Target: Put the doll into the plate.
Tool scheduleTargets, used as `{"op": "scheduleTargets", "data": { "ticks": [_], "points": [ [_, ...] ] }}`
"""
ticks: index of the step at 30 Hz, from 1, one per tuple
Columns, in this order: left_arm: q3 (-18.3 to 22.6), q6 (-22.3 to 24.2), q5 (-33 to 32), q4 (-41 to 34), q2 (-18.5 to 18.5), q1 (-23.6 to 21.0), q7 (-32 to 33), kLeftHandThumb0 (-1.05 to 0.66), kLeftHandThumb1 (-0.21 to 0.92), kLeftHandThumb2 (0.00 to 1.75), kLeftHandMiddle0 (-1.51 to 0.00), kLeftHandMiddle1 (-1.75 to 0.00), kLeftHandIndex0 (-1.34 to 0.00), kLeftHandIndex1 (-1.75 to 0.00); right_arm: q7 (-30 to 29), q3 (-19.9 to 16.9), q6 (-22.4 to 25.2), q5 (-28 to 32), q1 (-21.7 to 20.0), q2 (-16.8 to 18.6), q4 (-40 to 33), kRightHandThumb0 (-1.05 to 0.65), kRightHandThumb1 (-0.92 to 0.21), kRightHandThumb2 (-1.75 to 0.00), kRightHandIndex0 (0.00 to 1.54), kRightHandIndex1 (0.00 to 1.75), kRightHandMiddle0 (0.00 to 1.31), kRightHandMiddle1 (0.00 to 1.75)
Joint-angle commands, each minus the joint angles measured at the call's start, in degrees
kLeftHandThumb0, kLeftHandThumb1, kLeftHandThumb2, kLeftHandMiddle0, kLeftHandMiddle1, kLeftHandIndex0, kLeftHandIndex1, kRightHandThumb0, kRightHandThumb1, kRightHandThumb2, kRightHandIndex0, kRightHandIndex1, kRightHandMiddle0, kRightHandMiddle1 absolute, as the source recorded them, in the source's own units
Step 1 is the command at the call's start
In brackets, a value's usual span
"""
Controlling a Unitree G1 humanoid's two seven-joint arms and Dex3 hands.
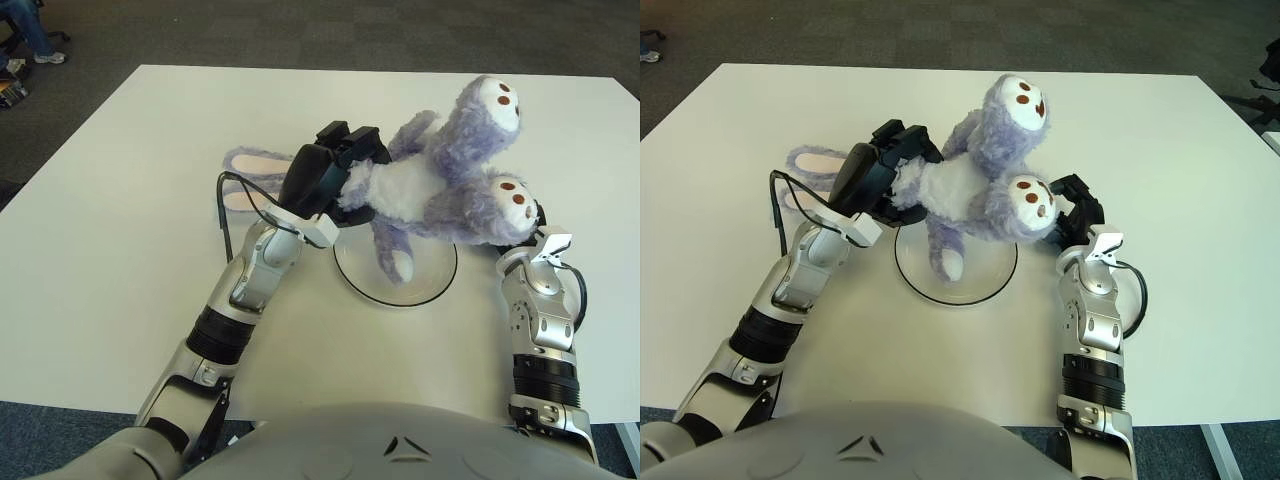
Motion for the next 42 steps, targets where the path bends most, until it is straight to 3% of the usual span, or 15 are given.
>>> {"op": "scheduleTargets", "data": {
  "ticks": [1, 7, 14, 16, 17, 21, 29, 37, 42],
  "points": [
    [-0.02, 0.68, -0.34, -0.54, -0.17, -0.05, -0.62, 0.00, 0.15, 1.39, -0.73, -1.75, -0.73, -1.38, -0.07, 0.41, 2.66, 0.67, 2.05, 0.80, 1.51, -0.46, -0.39, -1.23, 1.22, 1.75, 0.56, 1.75],
    [-0.27, 2.25, -2.25, -1.49, 0.05, 0.24, -3.76, -0.01, 0.26, 1.27, -0.64, -1.75, -0.65, -1.39, -0.15, 0.56, 2.61, 0.38, 2.08, 0.68, 1.47, -0.46, -0.39, -1.23, 1.22, 1.75, 0.56, 1.75],
    [-0.21, 3.86, -3.73, -3.09, 0.55, 0.48, -7.42, -0.01, 0.54, 0.96, -0.44, -1.75, -0.42, -1.48, 0.20, 0.70, 2.15, 0.37, 2.17, 0.47, 1.47, -0.46, -0.39, -1.23, 1.21, 1.75, 0.56, 1.75],
    [-0.11, 3.74, -4.12, -3.29, 0.66, 0.55, -7.98, -0.19, 0.61, 0.83, -0.29, -1.75, -0.45, -1.52, 0.26, 0.74, 1.86, 0.33, 2.22, 0.48, 1.49, -0.46, -0.39, -1.23, 1.21, 1.75, 0.56, 1.75],
    [-0.04, 3.54, -4.40, -3.30, 0.75, 0.59, -8.21, -0.35, 0.55, 0.82, -0.22, -1.75, -0.30, -1.53, 0.29, 0.75, 1.71, 0.32, 2.23, 0.49, 1.53, -0.46, -0.39, -1.22, 1.21, 1.75, 0.56, 1.75],
    [0.08, 3.11, -4.86, -3.16, 0.86, 0.61, -8.44, -0.61, 0.45, 0.84, -0.09, -1.71, -0.07, -1.49, 0.33, 0.75, 1.58, 0.37, 2.25, 0.49, 1.57, -0.46, -0.40, -1.22, 1.20, 1.75, 0.55, 1.75],
    [0.13, 1.10, -5.48, -2.04, 1.21, 0.31, -7.65, -0.75, 0.59, 0.71, -0.07, -1.40, 0.00, -1.14, 0.20, 0.45, 1.93, 0.89, 2.13, 0.78, 1.48, -0.45, -0.41, -1.21, 1.17, 1.75, 0.54, 1.75],
    [0.26, 0.08, -7.21, -1.47, 1.37, 0.32, -8.67, -0.78, 0.65, 0.65, -0.06, -1.22, 0.00, -0.99, -0.29, 0.52, 2.23, 0.77, 2.25, 1.10, 0.83, -0.45, -0.41, -1.20, 1.17, 1.75, 0.54, 1.75],
    [0.18, 0.30, -7.90, -1.60, 1.76, 0.32, -9.40, -0.83, 0.74, 0.55, -0.08, -1.04, 0.00, -0.93, -0.54, 0.57, 2.71, 0.76, 2.32, 1.27, 0.34, -0.45, -0.42, -1.20, 1.18, 1.75, 0.54, 1.75]
  ]
}}
